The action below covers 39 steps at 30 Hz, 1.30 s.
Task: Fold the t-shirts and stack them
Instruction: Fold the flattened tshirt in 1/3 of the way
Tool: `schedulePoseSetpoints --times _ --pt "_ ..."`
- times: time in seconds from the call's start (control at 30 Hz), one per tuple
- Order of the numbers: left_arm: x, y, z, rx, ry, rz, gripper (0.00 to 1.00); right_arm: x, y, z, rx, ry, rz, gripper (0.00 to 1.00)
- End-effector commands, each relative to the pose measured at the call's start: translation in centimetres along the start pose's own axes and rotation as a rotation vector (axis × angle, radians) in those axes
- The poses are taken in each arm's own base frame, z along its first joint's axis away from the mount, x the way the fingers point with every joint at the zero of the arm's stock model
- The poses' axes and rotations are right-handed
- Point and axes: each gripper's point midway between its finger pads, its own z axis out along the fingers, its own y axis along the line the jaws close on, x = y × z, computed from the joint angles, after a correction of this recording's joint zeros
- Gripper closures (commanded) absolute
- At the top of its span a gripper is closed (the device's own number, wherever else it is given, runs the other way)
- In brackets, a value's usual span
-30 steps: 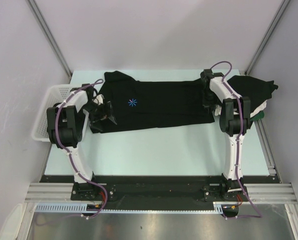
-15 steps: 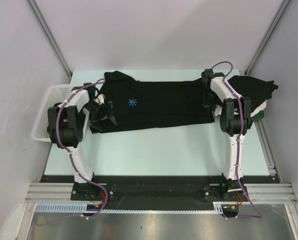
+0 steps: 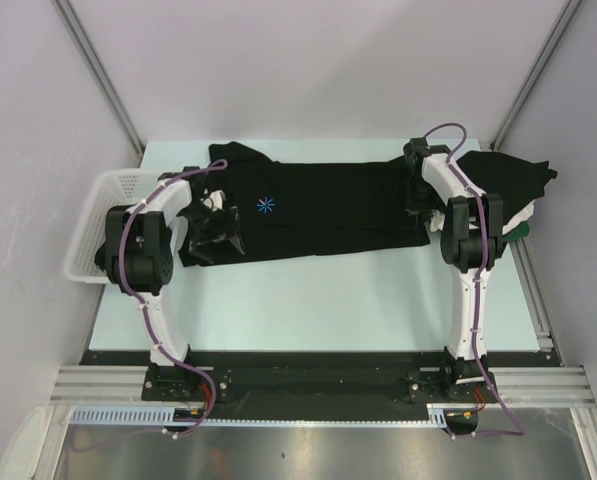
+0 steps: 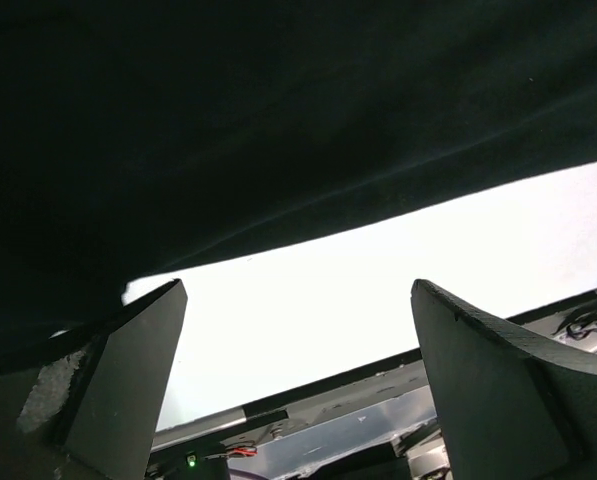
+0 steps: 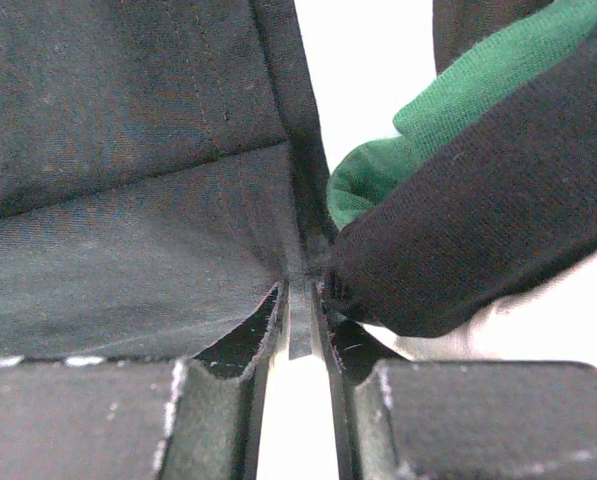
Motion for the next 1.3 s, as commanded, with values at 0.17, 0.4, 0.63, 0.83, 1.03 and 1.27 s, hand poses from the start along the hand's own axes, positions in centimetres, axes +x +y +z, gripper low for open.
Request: schedulePoseSetpoints --times 0.17,0.4,0.63,0.83,1.03,1.27 --pt "-2.1 -0.7 -2.6 -0.051 -0.119 0.087 0.00 -1.1 0.2 -1.1 -0.031 -0.038 0.019 0.81" --pt "-3.5 -0.5 -2.2 -0.074 -0.141 0.088 0.00 -0.9 0.8 -1.3 -0.033 -0.041 0.004 0.81" --pt "-6.5 -2.3 -2.7 -0.075 -0.213 0.116 0.01 -0.8 0.7 -1.3 -0.030 -0.043 0.003 0.81" --pt "-7.8 -1.9 -0.8 -0.119 -0.200 0.103 0.03 -0.7 0.6 -1.4 -0.024 -0.042 0.001 0.81" --pt "-8.0 -0.9 0.2 -0.180 -0.201 0.092 0.05 -0.4 0.0 -1.3 -0.012 -0.036 0.002 0.81" --pt "-8.7 0.1 0.2 -0.239 -0.233 0.086 0.13 -0.1 -0.1 -1.0 -0.006 -0.026 0.003 0.81"
